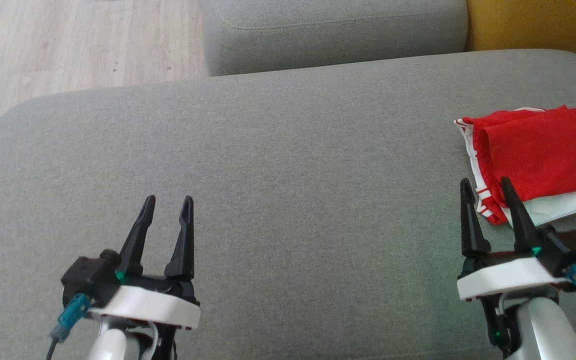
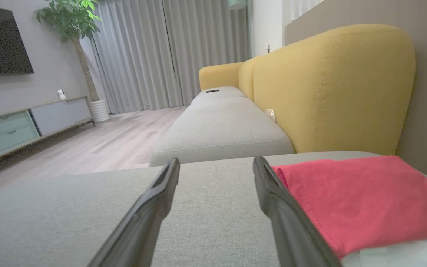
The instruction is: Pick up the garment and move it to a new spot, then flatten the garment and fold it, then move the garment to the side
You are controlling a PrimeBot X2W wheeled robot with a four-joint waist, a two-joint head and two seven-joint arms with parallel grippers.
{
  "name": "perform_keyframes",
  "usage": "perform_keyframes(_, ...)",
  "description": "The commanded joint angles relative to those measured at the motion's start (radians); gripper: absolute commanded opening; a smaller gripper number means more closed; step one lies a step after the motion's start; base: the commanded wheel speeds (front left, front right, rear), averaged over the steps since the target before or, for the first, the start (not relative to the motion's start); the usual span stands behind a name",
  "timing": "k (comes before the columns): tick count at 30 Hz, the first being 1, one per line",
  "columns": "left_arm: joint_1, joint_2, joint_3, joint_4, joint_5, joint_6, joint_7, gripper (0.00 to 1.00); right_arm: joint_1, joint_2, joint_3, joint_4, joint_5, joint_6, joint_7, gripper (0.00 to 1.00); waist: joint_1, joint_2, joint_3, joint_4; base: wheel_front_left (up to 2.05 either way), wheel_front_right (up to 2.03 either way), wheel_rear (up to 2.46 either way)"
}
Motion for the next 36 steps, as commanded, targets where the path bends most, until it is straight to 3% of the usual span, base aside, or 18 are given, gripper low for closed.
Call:
perform_keyframes(1,-0.032,0.005,0.034,-0.040,0.006,0.006,-0.005,1.00,-0.024,-0.001,0.025,-0.027,0.020,-0.001,-0.013,1.00,0.0001,-0.0001,-0.001,0.001,0.00,0.00,0.00)
perform_keyframes(15,-0.020,0.005,0.038,-0.026,0.027,0.044,-0.005,1.00,-0.021,-0.001,0.037,-0.014,0.048,-0.001,-0.030,1.00,0.0001,-0.0001,-0.005,-0.006,0.00,0.00,0.00)
perform_keyframes(24,-0.023,0.005,0.053,-0.031,0.039,0.103,-0.005,1.00,-0.026,-0.001,0.037,-0.011,0.047,-0.001,-0.031,1.00,0.0001,-0.0001,-0.003,-0.007,0.00,0.00,0.00)
perform_keyframes(36,-0.022,0.005,0.065,-0.005,0.003,0.101,-0.005,1.00,-0.026,-0.001,0.046,-0.015,0.060,-0.001,-0.031,1.00,0.0001,-0.0001,-0.004,-0.010,0.00,0.00,0.00)
